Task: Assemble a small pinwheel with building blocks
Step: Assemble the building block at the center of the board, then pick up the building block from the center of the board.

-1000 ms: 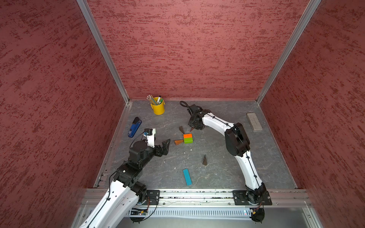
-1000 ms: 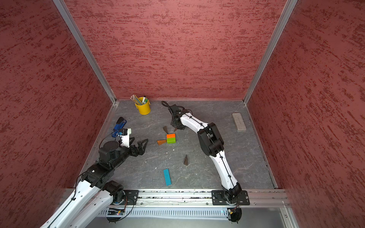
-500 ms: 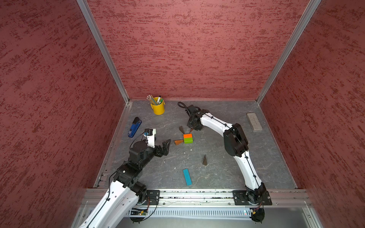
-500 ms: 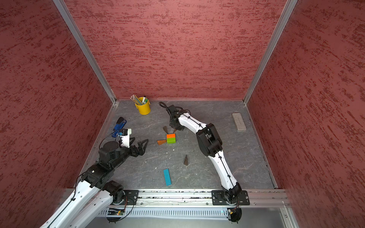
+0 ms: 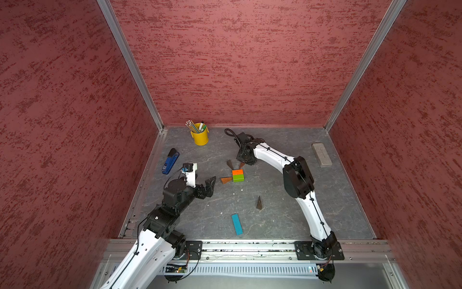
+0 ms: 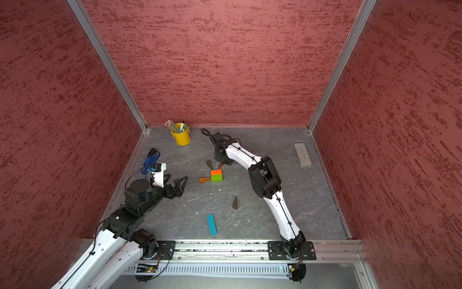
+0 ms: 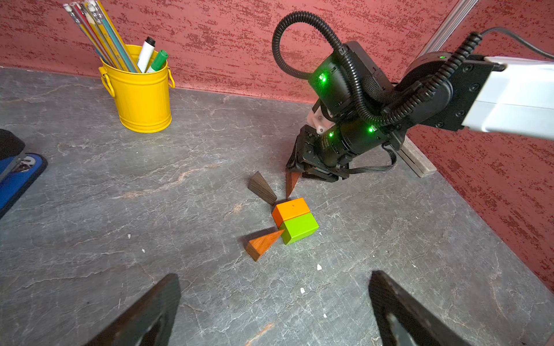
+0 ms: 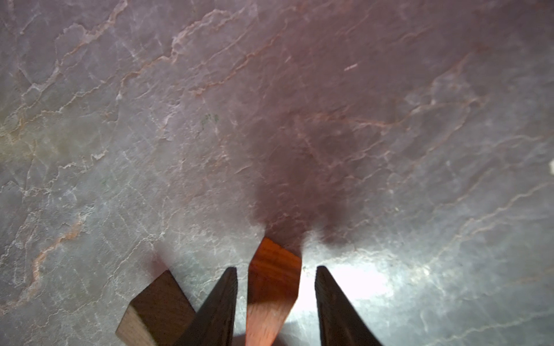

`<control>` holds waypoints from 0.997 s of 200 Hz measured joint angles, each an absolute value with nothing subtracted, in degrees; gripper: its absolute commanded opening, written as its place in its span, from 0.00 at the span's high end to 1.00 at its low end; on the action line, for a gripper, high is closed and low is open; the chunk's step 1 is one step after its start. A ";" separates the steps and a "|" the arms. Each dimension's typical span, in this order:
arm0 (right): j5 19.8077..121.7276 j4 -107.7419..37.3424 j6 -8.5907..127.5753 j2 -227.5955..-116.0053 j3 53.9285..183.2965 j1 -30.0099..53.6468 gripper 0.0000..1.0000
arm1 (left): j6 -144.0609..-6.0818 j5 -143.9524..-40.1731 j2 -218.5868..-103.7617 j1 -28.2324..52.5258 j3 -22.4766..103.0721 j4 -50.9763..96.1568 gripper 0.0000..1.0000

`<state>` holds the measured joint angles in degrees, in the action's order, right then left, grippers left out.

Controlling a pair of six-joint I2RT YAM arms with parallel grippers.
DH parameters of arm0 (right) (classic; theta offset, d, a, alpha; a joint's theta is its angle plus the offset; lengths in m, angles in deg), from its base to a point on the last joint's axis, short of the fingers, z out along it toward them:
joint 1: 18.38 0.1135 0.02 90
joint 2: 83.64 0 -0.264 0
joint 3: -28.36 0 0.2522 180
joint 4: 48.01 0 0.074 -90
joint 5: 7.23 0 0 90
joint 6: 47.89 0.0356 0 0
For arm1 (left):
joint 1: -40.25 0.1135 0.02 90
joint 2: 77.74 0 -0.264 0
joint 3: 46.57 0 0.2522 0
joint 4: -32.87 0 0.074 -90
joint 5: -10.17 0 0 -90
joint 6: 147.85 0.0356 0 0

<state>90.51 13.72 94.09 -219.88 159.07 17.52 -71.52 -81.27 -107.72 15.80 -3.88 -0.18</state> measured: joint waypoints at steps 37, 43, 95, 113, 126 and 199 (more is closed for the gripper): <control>93.57 11.57 91.34 -218.50 157.28 17.67 0.33 | -71.50 -82.58 -107.74 16.37 -3.88 0.21 0.00; 94.32 10.28 90.66 -216.73 154.89 17.76 0.33 | -71.50 -83.04 -107.74 16.72 -3.90 0.52 0.00; 98.93 -2.96 85.13 -176.84 115.59 21.10 0.35 | -71.50 -87.80 -107.22 18.33 -4.53 3.75 0.00; 99.59 -6.04 86.66 -165.37 105.39 26.00 0.35 | -71.54 -89.64 -107.39 18.03 -4.40 3.64 0.00; 99.65 -7.03 88.78 -161.94 99.81 30.32 0.36 | -71.57 -91.28 -108.55 17.50 -3.05 2.29 0.00; 99.52 -8.69 94.99 -169.87 90.11 39.33 0.39 | -79.68 -98.10 -112.57 16.74 7.81 -12.07 0.00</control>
